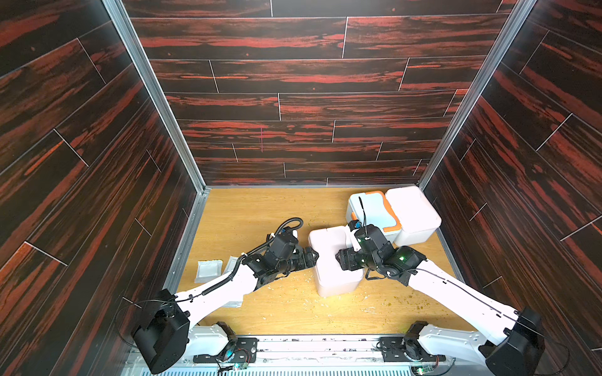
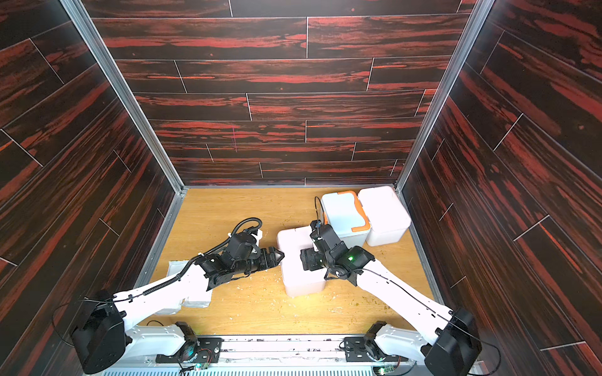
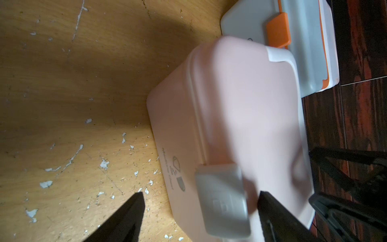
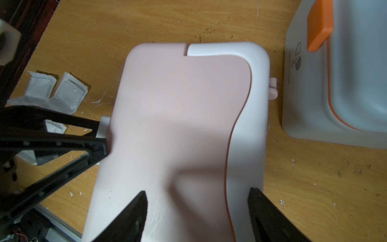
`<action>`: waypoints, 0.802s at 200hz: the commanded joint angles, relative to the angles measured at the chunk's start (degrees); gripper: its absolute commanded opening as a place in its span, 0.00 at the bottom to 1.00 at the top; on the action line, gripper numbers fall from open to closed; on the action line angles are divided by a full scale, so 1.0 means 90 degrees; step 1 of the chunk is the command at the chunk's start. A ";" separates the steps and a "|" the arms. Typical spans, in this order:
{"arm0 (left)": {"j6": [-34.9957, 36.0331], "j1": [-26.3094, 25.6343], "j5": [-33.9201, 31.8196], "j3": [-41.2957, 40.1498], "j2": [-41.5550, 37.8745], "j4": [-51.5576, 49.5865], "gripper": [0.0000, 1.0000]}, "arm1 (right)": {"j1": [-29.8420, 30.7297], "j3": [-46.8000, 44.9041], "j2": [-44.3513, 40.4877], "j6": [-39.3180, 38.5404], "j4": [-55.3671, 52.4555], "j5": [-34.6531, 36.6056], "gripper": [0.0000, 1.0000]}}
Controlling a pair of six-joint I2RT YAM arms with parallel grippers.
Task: Open first aid kits and take out gauze
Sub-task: Open the fastener of the first aid kit.
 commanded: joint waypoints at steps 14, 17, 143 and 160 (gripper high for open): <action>0.0063 0.0010 -0.0650 -0.0348 -0.0434 -0.0670 0.87 | 0.0028 -0.0110 -0.0067 -0.0012 -0.0211 -0.0027 0.79; 0.0058 0.0016 -0.0697 -0.0389 -0.0474 -0.0691 0.87 | 0.0027 -0.0106 -0.0068 -0.0012 -0.0211 -0.0033 0.79; -0.0322 0.0132 -0.0295 -0.0981 -0.1614 -0.0045 0.81 | -0.0001 0.0046 -0.0376 0.0058 -0.0298 0.0037 0.79; -0.0457 0.0126 0.0058 -0.0993 -0.1779 0.0367 0.76 | -0.0118 0.0007 -0.0547 0.0066 -0.0277 0.0035 0.79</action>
